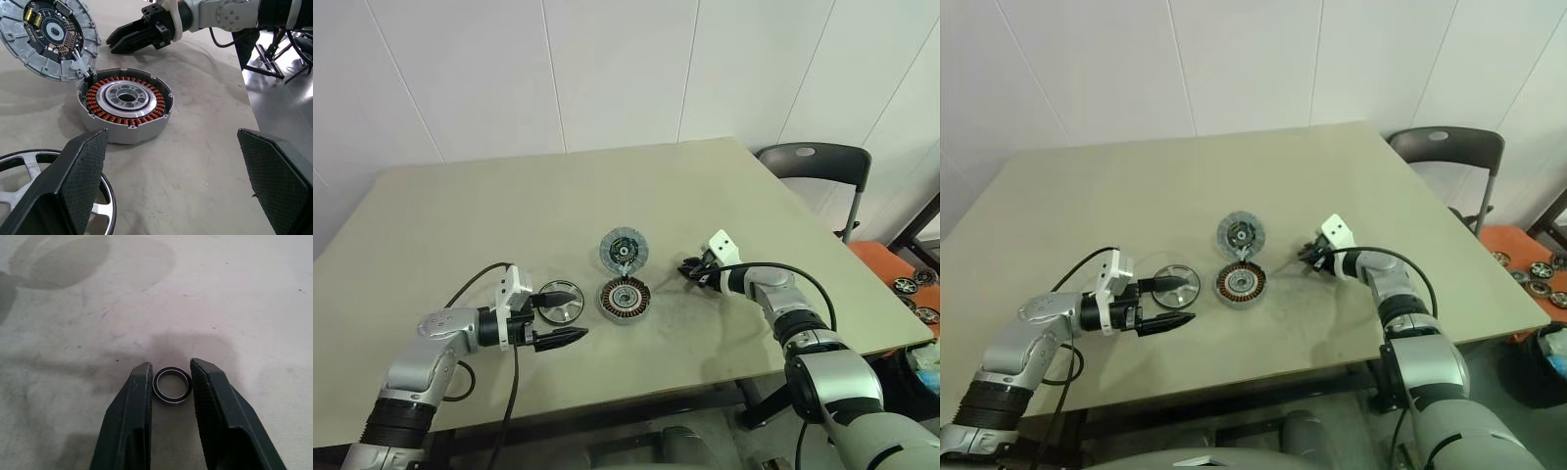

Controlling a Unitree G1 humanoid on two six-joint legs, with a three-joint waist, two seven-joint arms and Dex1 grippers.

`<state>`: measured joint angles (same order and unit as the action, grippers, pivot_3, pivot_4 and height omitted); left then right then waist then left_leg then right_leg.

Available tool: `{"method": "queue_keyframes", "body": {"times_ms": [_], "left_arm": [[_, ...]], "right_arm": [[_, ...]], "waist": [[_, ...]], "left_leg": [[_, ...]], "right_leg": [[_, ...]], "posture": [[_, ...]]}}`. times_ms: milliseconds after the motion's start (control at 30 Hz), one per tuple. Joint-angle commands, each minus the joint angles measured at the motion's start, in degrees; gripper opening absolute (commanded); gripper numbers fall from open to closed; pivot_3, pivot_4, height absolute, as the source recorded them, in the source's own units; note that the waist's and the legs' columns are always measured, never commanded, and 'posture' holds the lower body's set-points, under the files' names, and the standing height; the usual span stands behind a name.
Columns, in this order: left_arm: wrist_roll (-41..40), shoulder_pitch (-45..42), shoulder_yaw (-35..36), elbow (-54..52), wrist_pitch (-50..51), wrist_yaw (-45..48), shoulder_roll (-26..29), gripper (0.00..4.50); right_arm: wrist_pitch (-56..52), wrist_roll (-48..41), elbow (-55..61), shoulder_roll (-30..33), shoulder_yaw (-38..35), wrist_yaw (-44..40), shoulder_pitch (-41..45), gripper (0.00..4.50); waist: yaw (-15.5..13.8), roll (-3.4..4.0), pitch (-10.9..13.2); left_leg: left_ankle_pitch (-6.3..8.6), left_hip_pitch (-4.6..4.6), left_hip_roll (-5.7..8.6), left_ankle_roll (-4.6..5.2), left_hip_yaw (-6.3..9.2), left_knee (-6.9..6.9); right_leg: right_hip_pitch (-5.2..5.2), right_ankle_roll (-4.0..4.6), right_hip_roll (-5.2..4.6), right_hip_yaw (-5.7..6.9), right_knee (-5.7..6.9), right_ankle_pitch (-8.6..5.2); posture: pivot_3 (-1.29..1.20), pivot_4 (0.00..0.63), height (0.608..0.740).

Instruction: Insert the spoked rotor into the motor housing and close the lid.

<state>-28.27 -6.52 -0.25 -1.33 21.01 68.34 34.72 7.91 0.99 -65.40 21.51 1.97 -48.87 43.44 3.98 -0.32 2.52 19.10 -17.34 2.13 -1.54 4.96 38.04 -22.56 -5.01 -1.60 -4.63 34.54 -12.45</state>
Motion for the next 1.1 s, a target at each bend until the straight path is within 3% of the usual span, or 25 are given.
{"method": "queue_keyframes", "body": {"times_ms": [33, 133, 600, 800, 1100], "left_arm": [[-1.7, -0.3, 1.3, -2.4, 0.3, -0.3, -0.1, 4.5], [-2.0, 0.0, 1.3, -2.8, 0.6, -0.4, -0.1, 4.5], [-2.2, -0.8, 1.6, -1.5, 0.5, -0.2, 0.3, 4.5], [-2.1, -0.9, 1.6, -1.1, 0.3, -0.1, 0.2, 4.5], [-1.9, -1.2, 1.5, -0.2, -0.5, -0.1, -0.4, 4.5]], "right_arm": [[-0.2, 0.6, -1.0, 1.2, -0.4, 1.3, 0.7, 1.22], [-0.2, 0.4, -0.9, 1.1, -0.3, 0.3, 0.5, 0.72], [-2.1, -1.5, 0.7, 0.7, -1.6, -2.6, 1.2, 0.7], [-9.3, -7.9, 14.9, 0.3, -2.0, -15.2, 0.2, 0.7], [-18.3, -11.1, 36.4, 2.4, 1.2, -21.1, -4.7, 0.7]], "waist": [[0.0, 0.0, 0.0], [0.0, 0.0, 0.0], [0.0, 0.0, 0.0], [0.1, 0.11, 0.1], [-0.2, 0.13, 0.1]], "left_leg": [[0.0, 0.0, 0.0, 0.0, 0.0, 0.0], [0.0, -0.01, -0.01, 0.0, 0.01, 0.0], [0.0, -0.02, -0.01, 0.0, 0.01, -0.02], [0.01, -0.16, -0.03, 0.01, 0.04, -0.1], [0.01, -0.19, -0.07, 0.0, 0.1, -0.15]], "right_leg": [[0.0, 0.0, 0.0, 0.0, -0.01, 0.0], [-0.02, 0.01, 0.0, 0.0, -0.01, 0.01], [-0.01, 0.01, 0.0, 0.02, -0.06, 0.01], [-0.22, -0.15, 0.0, 0.0, -0.08, 0.11], [-0.24, -0.17, -0.02, 0.05, -0.12, 0.09]], "posture": [[0.0, 0.0, 0.74], [0.0, 0.0, 0.74], [0.0, 0.0, 0.74], [0.0, 0.0, 0.74], [0.0, 0.0, 0.74]]}}
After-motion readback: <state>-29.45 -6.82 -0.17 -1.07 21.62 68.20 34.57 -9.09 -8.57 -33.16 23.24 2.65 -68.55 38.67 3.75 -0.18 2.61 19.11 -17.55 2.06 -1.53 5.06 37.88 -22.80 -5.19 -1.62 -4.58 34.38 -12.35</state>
